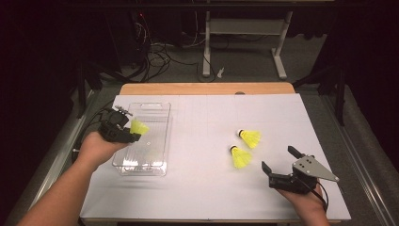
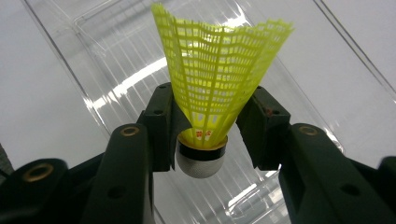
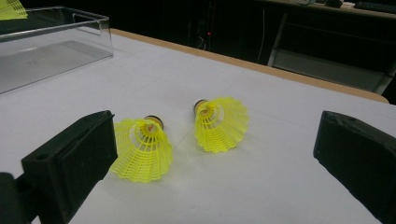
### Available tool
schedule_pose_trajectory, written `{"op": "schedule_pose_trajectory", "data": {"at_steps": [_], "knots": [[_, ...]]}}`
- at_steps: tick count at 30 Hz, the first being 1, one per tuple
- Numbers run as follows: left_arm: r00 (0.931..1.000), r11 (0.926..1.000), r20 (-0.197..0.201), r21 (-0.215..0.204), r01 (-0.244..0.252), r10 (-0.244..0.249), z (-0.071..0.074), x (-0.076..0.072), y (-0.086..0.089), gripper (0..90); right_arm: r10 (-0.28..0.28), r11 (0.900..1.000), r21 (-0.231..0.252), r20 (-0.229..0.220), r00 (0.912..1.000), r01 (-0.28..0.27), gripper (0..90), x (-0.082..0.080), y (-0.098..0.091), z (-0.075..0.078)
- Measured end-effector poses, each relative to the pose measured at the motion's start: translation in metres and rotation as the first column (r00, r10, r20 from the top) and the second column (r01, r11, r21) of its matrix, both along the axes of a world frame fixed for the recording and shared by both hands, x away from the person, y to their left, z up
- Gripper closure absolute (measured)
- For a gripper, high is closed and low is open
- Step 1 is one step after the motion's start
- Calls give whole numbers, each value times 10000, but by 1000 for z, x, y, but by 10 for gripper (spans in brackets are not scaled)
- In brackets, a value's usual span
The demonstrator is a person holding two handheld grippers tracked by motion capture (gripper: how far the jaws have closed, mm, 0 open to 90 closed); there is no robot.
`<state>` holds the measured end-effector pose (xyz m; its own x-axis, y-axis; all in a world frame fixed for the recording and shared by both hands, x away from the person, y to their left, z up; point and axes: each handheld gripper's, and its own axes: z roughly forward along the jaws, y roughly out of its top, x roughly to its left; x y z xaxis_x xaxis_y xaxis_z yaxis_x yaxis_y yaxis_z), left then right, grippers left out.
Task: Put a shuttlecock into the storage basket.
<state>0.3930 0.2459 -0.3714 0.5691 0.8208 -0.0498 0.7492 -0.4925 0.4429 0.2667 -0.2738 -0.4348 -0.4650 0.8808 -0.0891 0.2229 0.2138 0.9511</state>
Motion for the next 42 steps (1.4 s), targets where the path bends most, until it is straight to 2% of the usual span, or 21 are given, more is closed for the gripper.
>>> {"op": "schedule_pose_trajectory", "data": {"at_steps": [7,10,21,32,42], "knots": [[9999,10000,-119,81,5,-4,-5,3,-3,592,-4,10000,-8,23,10000,4,0,-1,0,0],[9998,10000,-196,-44,-1,0,-6,4,-4,592,-10,10000,-9,37,10000,10,0,-1,0,1],[9989,9999,-463,150,-74,81,-16,11,-9,592,-19,10000,-3,33,10000,19,0,-1,-1,1],[9982,9997,-549,54,-250,253,-18,14,-6,589,4,10000,-22,14,10000,-4,0,-1,0,0],[9962,9984,-697,263,-501,519,-24,23,-2,585,4,10000,-25,-24,10000,-4,0,0,0,-1]]}}
